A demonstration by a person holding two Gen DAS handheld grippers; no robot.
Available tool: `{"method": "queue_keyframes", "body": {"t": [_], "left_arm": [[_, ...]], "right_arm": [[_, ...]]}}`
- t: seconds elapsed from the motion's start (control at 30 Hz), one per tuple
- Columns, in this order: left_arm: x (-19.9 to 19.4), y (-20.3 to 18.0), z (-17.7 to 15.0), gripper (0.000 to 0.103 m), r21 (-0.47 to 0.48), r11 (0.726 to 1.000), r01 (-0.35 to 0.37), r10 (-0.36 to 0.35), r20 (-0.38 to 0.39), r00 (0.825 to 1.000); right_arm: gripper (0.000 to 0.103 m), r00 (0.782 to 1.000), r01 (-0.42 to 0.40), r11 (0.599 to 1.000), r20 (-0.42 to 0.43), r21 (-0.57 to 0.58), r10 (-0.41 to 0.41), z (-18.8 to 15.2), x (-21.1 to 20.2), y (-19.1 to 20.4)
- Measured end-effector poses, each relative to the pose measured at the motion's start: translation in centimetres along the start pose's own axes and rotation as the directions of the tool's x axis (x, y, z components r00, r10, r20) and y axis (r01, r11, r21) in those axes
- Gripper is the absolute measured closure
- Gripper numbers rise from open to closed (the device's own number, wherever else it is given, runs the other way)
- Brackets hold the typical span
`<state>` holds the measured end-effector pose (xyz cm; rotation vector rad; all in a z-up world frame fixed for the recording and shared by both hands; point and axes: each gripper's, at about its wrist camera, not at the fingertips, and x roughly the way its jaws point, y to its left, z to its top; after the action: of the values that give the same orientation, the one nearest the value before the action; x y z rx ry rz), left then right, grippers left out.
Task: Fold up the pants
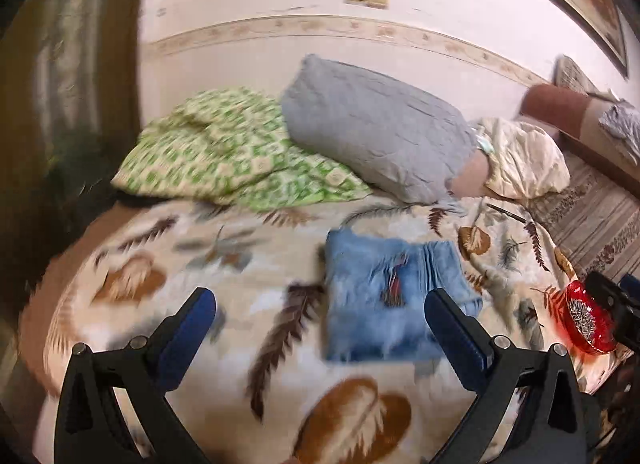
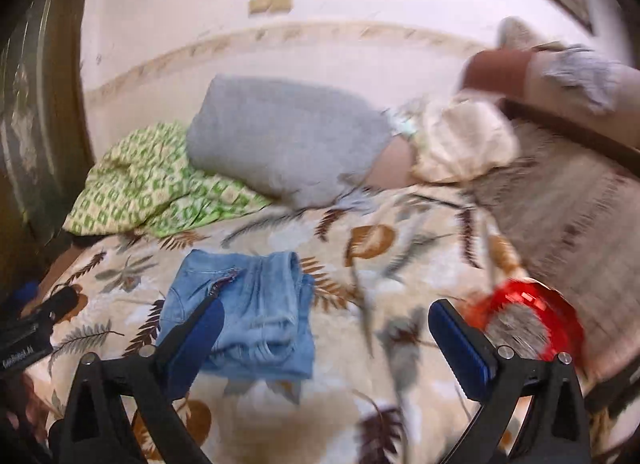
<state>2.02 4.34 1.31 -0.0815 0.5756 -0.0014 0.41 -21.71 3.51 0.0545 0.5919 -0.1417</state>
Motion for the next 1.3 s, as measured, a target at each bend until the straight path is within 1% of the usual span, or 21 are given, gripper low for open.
{"method": "queue_keyframes", "body": {"t": [0.03, 0.07, 0.1, 0.17, 0.23, 0.33, 0.57, 0.87, 1.3], "left_arm": [[0.1, -0.1, -0.6, 0.0, 0.008, 1.0, 0.005, -0.005, -0.031, 1.0], [0.3, -0.5, -0.9, 0.0, 0.039, 0.999, 0.018, -0.016, -0.063, 0.998], [0.2, -0.7, -1.0, 0.0, 0.062, 0.998, 0.018, -0.014, -0.066, 0.998], [-0.3, -0.8, -0.8, 0.0, 0.066, 0.998, 0.005, -0.003, -0.034, 0.999], [-0.5, -0.8, -0.6, 0.0, 0.071, 0.997, 0.012, -0.009, -0.031, 0.999], [-0.7, -1.0, -0.5, 0.0, 0.08, 0.997, 0.005, -0.003, -0.023, 1.0], [-1.0, -1.1, -0.6, 0.0, 0.082, 0.997, 0.01, -0.007, -0.032, 0.999], [-1.0, -1.3, -0.5, 0.0, 0.091, 0.996, 0.021, -0.017, -0.039, 0.999], [-0.8, -1.3, -0.5, 0.0, 0.077, 0.997, 0.028, -0.024, -0.049, 0.999]], "right_arm": [[0.0, 1.0, 0.008, 1.0, 0.0, -0.002, -0.008, -0.7, -0.9, 0.2], [0.0, 1.0, 0.005, 1.0, -0.011, -0.01, -0.005, -1.1, -1.4, 0.3], [0.0, 1.0, -0.007, 1.0, -0.022, -0.028, 0.006, -1.3, -1.7, 0.5], [0.0, 1.0, -0.005, 0.998, -0.024, -0.065, 0.004, -1.3, -2.0, 0.9], [0.0, 1.0, -0.005, 0.999, -0.017, -0.051, 0.004, -1.2, -2.5, 0.5], [0.0, 0.999, -0.008, 0.999, -0.034, -0.05, 0.007, -1.2, -2.5, 0.4], [0.0, 0.998, -0.026, 0.999, -0.054, -0.042, 0.024, -1.7, -2.3, 0.7], [0.0, 0.997, -0.024, 0.999, -0.067, -0.033, 0.022, -1.8, -2.0, 0.8], [0.0, 0.997, -0.021, 0.999, -0.069, -0.036, 0.019, -1.9, -1.7, 0.6]]}}
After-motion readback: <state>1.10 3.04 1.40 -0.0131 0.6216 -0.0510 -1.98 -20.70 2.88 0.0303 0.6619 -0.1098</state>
